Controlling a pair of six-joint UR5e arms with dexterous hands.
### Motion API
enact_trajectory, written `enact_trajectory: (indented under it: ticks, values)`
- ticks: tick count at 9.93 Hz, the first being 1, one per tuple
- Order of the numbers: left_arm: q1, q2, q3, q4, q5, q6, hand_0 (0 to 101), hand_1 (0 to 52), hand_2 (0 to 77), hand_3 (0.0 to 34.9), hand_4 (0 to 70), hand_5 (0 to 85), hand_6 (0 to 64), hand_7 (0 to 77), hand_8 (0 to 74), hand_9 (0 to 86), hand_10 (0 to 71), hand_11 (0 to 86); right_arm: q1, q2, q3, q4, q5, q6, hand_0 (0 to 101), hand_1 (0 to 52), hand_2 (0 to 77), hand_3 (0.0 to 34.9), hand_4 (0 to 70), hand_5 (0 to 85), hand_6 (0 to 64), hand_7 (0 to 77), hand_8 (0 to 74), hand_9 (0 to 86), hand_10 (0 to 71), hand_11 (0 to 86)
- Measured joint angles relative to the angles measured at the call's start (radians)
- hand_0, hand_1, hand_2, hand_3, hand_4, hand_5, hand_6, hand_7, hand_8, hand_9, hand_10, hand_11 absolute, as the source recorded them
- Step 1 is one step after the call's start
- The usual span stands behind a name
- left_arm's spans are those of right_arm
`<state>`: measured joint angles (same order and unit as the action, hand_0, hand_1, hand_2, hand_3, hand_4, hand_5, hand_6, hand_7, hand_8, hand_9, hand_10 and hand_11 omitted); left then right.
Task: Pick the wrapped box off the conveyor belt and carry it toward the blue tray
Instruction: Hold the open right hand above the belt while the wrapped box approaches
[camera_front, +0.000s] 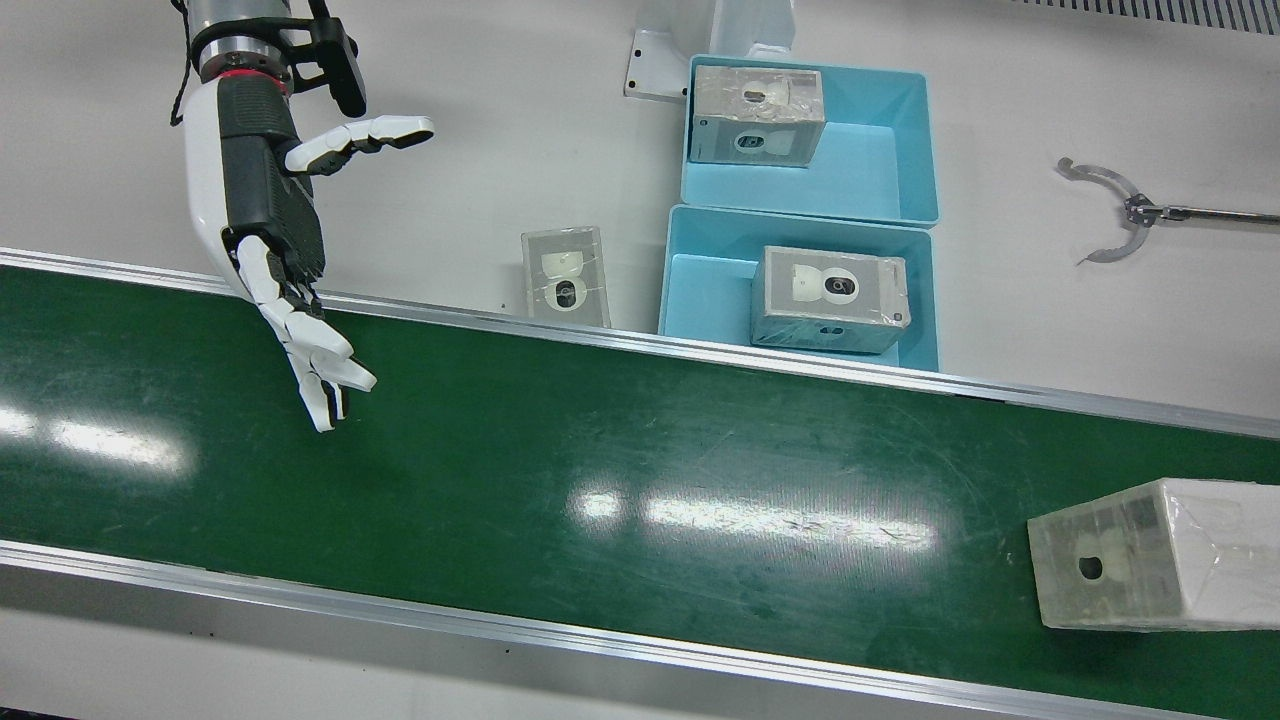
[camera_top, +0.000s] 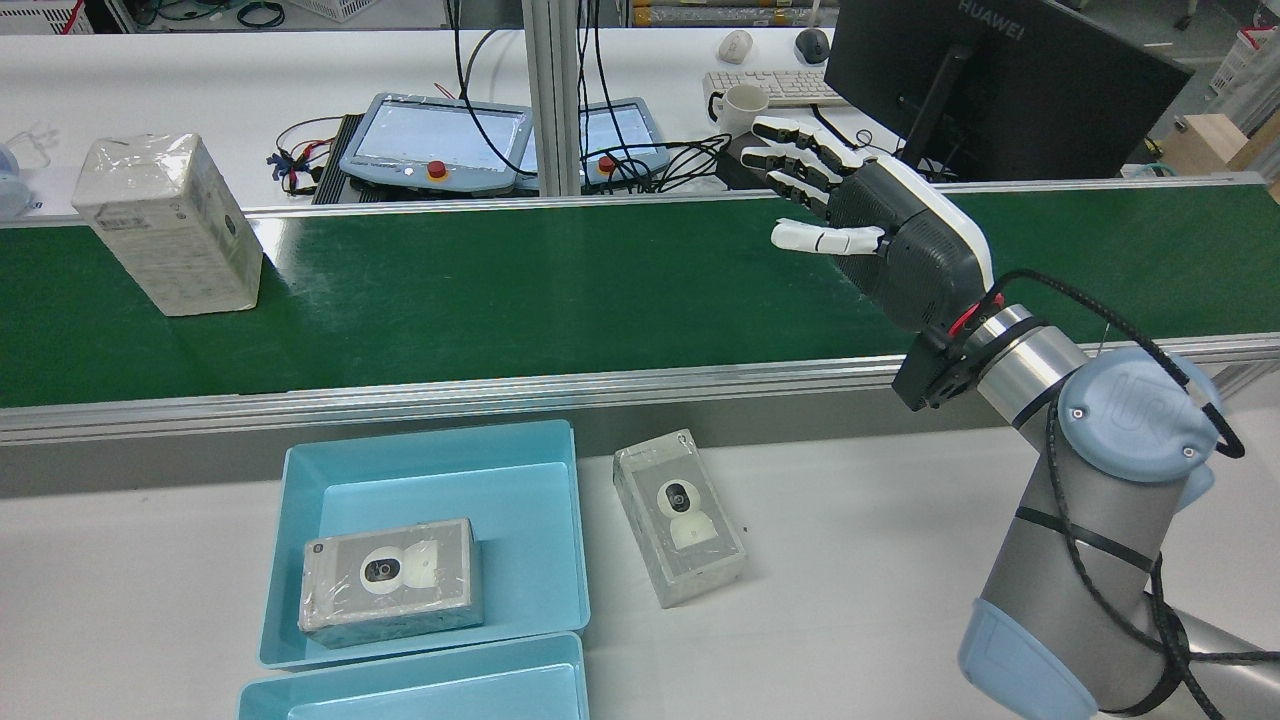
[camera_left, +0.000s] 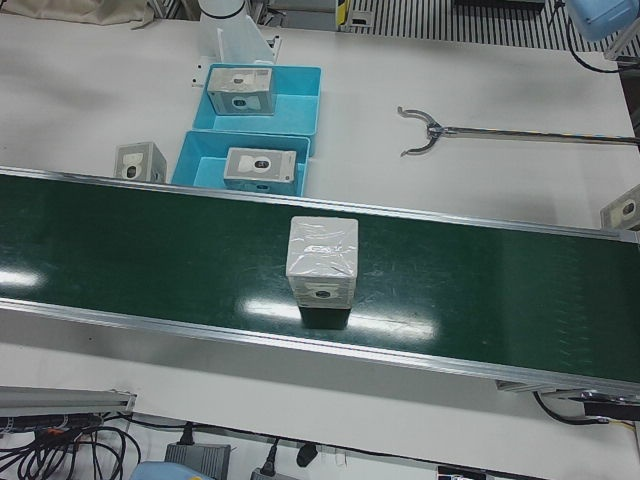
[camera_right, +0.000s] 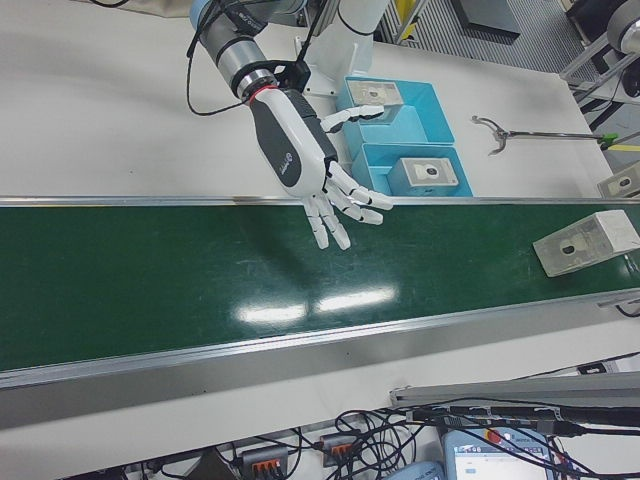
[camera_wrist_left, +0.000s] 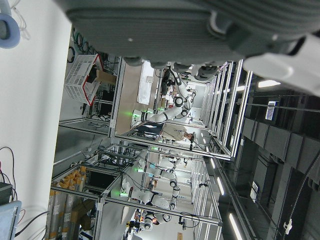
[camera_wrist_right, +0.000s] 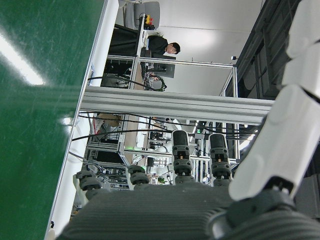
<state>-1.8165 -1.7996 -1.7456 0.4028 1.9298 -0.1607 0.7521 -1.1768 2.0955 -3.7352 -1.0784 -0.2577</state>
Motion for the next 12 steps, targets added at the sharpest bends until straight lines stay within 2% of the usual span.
enact_trajectory:
  ticks: [3, 4, 8, 9, 11, 12]
  values:
    - [0.0, 0.0, 0.0, 0.0, 0.0, 0.0, 0, 0.0, 0.5, 0.0, 0.0, 1.1, 0.0, 0.5, 0.5, 0.0, 0.0, 0.0, -0.001, 0.0, 0.0, 0.0, 0.0, 0.0, 39, 8.2, 14.7, 30.4, 6.0, 20.2, 0.0, 21.8, 1.1, 7.6, 3.3, 5.4]
    - [0.0, 0.0, 0.0, 0.0, 0.0, 0.0, 0, 0.0, 0.5, 0.0, 0.0, 0.5, 0.0, 0.5, 0.0, 0.5, 0.0, 0.0, -0.002, 0.0, 0.0, 0.0, 0.0, 0.0, 39, 10.4, 14.2, 30.5, 6.0, 20.2, 0.0, 21.8, 1.1, 7.6, 3.3, 5.4]
    - [0.0, 0.0, 0.0, 0.0, 0.0, 0.0, 0, 0.0, 1.1, 0.0, 0.0, 0.5, 0.0, 0.5, 0.5, 0.0, 0.5, 0.0, 0.003, 0.001, -0.003, 0.0, 0.0, 0.0, 39, 9.8, 15.3, 30.7, 6.0, 20.2, 0.0, 21.8, 1.1, 7.6, 3.3, 5.4]
    - [0.0, 0.0, 0.0, 0.0, 0.0, 0.0, 0, 0.0, 1.1, 0.0, 0.0, 0.5, 0.0, 0.5, 0.5, 0.0, 0.5, 0.0, 0.006, 0.006, -0.019, 0.002, 0.0, 0.0, 39, 9.8, 15.3, 30.7, 6.0, 20.2, 0.0, 21.8, 1.1, 7.6, 3.3, 5.4]
    - [0.0, 0.0, 0.0, 0.0, 0.0, 0.0, 0, 0.0, 0.5, 0.0, 0.0, 0.5, 0.0, 0.5, 0.5, 0.0, 0.0, 0.0, 0.033, 0.069, -0.111, 0.007, 0.003, 0.001, 40, 9.8, 14.7, 30.5, 6.0, 18.5, 0.0, 21.8, 1.1, 7.6, 3.8, 6.0]
    - [0.0, 0.0, 0.0, 0.0, 0.0, 0.0, 0, 0.0, 0.5, 0.0, 0.0, 0.5, 0.0, 0.5, 0.5, 0.0, 0.0, 0.0, 0.046, 0.113, -0.159, 0.009, 0.005, -0.002, 43, 12.0, 13.6, 30.2, 7.6, 18.5, 0.0, 21.8, 1.1, 7.6, 3.8, 6.0]
